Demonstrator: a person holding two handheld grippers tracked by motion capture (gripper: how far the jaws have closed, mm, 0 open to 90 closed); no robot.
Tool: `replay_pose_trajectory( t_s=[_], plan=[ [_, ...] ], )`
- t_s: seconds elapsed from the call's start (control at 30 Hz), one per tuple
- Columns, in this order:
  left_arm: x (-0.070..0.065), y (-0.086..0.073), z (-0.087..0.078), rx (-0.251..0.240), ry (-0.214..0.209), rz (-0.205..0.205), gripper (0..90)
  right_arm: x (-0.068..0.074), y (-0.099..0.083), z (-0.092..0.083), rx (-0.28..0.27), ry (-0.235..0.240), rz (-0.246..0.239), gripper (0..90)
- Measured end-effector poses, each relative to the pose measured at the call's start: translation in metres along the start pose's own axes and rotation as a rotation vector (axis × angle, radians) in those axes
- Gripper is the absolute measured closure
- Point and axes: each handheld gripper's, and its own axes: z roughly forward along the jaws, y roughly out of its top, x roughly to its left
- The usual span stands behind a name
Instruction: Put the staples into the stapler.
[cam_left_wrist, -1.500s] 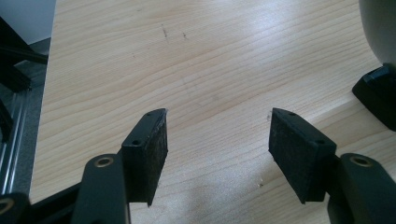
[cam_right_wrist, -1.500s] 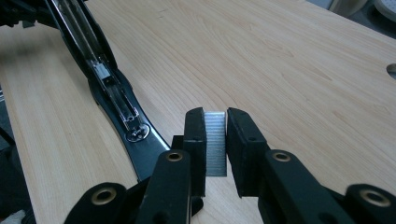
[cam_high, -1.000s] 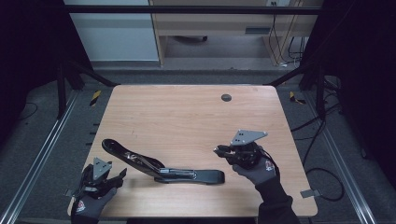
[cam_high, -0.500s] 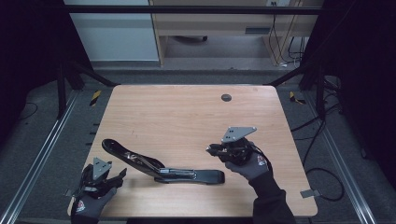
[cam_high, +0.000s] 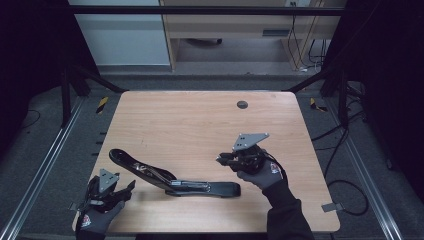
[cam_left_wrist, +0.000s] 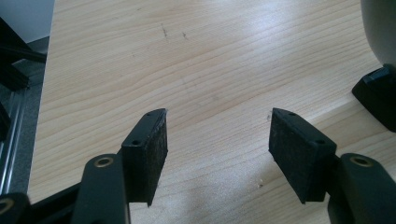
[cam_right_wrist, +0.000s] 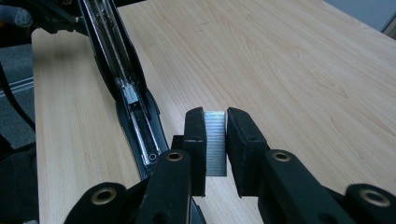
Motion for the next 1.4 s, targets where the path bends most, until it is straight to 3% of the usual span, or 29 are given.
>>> replay_pose_trajectory(
  t_s=[0.83, 1.4],
  plan=[
    [0.000, 0.000, 0.000, -0.002, -0.001, -0.001, 37.0, 0.000, 0.006, 0.024, 0.023, 0.045, -0.015, 78.7],
    [0.000, 0.000, 0.000, -0.002, -0.001, -0.001, 37.0, 0.007, 0.010, 0.043, 0.039, 0.132, -0.056, 78.6]
  ],
)
